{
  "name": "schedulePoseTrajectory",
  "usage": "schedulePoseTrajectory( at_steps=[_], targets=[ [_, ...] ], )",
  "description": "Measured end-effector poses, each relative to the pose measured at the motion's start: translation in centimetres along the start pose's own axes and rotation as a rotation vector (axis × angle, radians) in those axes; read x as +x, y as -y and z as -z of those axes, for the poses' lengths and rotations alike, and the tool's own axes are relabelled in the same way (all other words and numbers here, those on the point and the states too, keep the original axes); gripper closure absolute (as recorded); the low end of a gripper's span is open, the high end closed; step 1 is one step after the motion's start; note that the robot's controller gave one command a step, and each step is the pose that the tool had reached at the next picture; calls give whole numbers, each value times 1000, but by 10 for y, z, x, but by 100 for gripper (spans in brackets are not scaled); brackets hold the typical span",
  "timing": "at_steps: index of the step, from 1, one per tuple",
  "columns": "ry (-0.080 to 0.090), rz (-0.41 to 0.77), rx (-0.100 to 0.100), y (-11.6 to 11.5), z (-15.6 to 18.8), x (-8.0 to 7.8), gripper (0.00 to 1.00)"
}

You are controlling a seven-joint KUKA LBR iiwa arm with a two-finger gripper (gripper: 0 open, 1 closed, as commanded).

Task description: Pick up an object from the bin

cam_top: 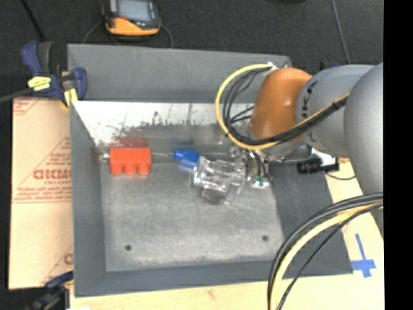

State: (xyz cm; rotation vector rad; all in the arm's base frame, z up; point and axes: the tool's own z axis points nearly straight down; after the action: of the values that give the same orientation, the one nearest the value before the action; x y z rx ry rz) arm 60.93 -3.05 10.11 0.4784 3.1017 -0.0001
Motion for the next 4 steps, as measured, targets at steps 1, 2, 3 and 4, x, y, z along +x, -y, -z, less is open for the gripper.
schedulePoseTrajectory(
  at_steps=[1, 2, 3, 4],
  targets=[
    [-1, -125, -1, -7, -30, 11, 0],
    [2, -122, 0, -6, -28, 10, 0],
    [6, -120, 0, -5, -27, 8, 100],
    [4, -118, 1, -4, -14, 6, 100]
  ],
)
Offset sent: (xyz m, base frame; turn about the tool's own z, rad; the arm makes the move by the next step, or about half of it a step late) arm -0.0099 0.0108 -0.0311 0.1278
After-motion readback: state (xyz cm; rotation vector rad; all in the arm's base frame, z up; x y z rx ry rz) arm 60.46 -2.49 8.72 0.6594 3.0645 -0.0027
